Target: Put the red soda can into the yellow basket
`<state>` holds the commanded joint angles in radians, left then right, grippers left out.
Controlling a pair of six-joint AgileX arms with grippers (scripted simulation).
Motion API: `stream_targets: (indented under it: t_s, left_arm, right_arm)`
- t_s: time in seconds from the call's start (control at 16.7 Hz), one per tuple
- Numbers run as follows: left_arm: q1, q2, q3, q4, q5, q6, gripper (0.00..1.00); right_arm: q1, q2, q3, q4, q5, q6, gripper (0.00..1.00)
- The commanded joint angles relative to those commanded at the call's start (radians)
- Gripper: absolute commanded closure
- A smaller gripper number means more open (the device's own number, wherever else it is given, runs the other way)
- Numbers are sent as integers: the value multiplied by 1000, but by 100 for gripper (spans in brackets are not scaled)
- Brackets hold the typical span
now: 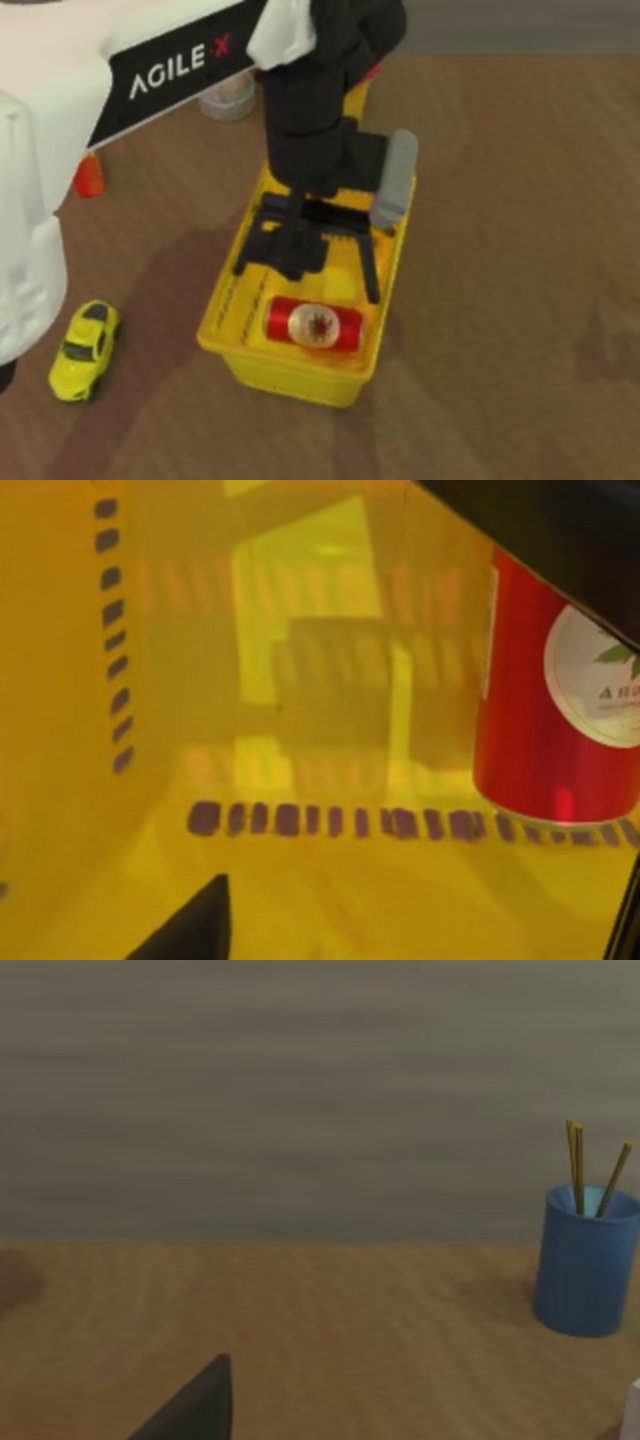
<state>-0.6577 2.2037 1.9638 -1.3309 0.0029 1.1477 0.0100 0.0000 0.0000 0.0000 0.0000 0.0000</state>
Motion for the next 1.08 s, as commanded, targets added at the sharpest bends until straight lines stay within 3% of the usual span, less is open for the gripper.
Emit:
stream_targets:
  t_s: [0.78,1.08]
  left_arm:
    - [0,0,0,0,0,0,98]
    - [0,0,0,0,0,0,100]
  right_arm:
    - [0,0,0,0,0,0,0]
    - [0,0,0,0,0,0,0]
